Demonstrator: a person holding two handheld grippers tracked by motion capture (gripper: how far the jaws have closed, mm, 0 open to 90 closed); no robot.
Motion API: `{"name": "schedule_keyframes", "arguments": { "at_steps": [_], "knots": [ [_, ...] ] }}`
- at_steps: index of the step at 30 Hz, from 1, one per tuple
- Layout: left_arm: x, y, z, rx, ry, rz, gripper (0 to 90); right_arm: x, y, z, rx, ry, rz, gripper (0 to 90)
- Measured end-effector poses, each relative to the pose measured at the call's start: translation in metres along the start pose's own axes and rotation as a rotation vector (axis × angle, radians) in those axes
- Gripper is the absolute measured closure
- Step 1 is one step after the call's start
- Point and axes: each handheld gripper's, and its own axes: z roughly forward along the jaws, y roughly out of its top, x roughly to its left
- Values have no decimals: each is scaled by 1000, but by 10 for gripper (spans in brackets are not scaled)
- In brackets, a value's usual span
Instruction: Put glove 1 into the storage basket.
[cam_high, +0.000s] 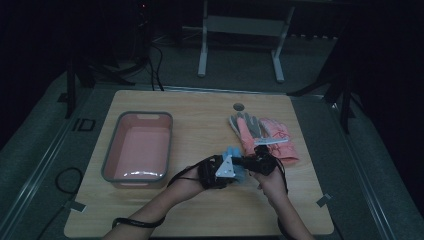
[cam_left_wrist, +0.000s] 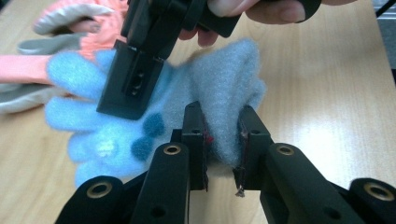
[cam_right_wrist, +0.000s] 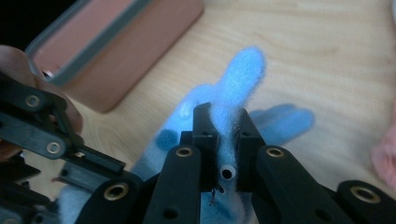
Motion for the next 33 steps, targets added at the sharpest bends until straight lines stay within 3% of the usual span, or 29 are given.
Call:
{"name": "schedule_keyframes", "arguments": {
  "at_steps": [8, 12, 19, 20, 28, 30, 33],
  "knots": [
    [12, 7, -21, 8, 55, 22, 776, 13, 25, -1, -29, 4, -37, 838],
    [23, 7, -35, 8, 86, 13, 776, 21, 46, 3, -48, 4, -63, 838],
    [32, 2, -52, 19, 118, 7, 776, 30, 62, 11, -48, 11, -82, 838],
    [34, 0, -56, 18, 126, 5, 776, 36, 72, 18, -48, 23, -90, 838],
    [44, -17, -83, 50, 158, -13, 776, 51, 90, 42, -35, 59, -108, 838],
    [44, -17, -83, 50, 158, -13, 777, 53, 92, 45, -32, 66, -108, 838],
    [49, -28, -102, 66, 187, -22, 777, 65, 103, 59, -26, 86, -119, 838]
  ]
}}
